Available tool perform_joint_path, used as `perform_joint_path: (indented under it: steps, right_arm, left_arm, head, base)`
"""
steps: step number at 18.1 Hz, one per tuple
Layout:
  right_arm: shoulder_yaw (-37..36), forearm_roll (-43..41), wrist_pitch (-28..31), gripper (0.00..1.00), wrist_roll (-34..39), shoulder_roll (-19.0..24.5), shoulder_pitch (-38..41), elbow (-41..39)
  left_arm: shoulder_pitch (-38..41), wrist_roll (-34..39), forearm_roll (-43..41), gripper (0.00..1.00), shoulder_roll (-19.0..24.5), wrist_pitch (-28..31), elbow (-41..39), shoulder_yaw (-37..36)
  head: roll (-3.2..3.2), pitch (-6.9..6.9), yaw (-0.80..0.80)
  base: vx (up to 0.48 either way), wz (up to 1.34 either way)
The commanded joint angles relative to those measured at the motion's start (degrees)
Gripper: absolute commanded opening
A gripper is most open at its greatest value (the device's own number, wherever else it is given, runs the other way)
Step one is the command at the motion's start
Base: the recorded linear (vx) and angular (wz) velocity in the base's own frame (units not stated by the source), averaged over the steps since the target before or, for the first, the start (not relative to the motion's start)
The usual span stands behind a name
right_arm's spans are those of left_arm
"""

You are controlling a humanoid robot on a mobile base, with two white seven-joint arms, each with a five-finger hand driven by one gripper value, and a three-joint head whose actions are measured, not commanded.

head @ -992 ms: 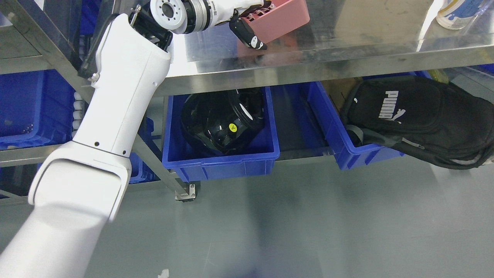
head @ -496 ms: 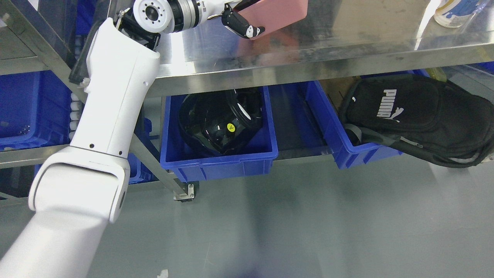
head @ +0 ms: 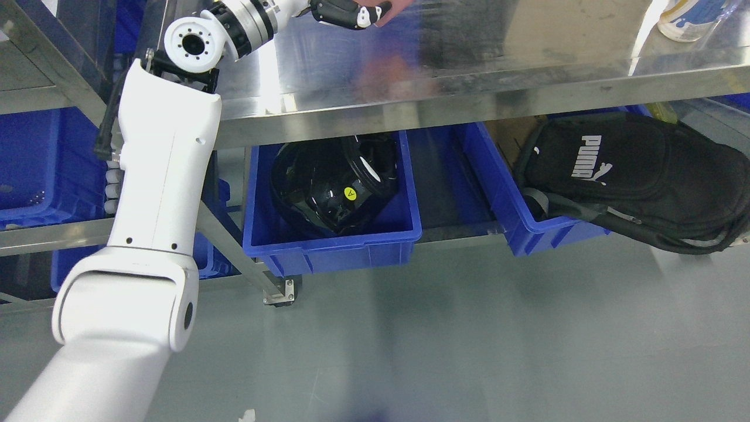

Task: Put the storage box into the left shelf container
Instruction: 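Pull the pink box off the shelf and lower it with the left hand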

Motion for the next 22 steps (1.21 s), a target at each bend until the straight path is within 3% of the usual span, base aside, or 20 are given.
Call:
perform_joint_path:
  steps: [1, 3, 9, 12, 16, 22]
  right_arm:
    - [0.0, -1.2, 0.0, 1.00, 0.2, -1.0, -0.2, -1.0]
    - [0.0, -1.2, 0.0, 1.00, 0.2, -1.0, -0.2, -1.0]
    - [0.0, -1.2, 0.0, 1.00, 0.2, -1.0, -0.3, -1.0]
    - [0.0, -1.2, 0.0, 1.00, 0.3, -1.0, -0.3, -1.0]
    - [0.0, -1.2, 0.0, 1.00, 0.2, -1.0, -0.2, -1.0]
    - [0.0, -1.2, 0.0, 1.00, 0.3, -1.0, -0.2, -1.0]
  left_arm:
    - [7.0, 4.6, 11.4, 0.02, 1.0, -9.1, -4.9, 7.2]
    - [11.2, 6.5, 14.0, 0.03, 1.0, -13.4, -7.8, 6.8]
    - [23.9, 18.2, 17.2, 0.02, 1.0, -13.7, -30.0, 1.1]
    - [31.9, 18.3, 17.5, 0.01, 1.0, -13.8, -37.0, -5.6]
    - [43.4, 17.9, 17.5, 0.01, 1.0, -15.8, -39.8, -9.6]
    - [51.8, 17.9, 17.5, 0.02, 1.0, -20.8, -40.6, -9.5]
  head:
    - [0.00, 0.00, 0.00]
    - [0.00, 0.00, 0.00]
    - [0.00, 0.00, 0.00]
    - [0.00, 0.00, 0.00]
    - [0.00, 0.00, 0.00]
    - [0.00, 0.02, 0.00]
  base:
    - [0.000, 0.00]
    - [0.000, 0.00]
    - [0.000, 0.00]
    - [-0.019, -0.04]
    - [-0.088, 0.03]
    - [-0.147, 0.37]
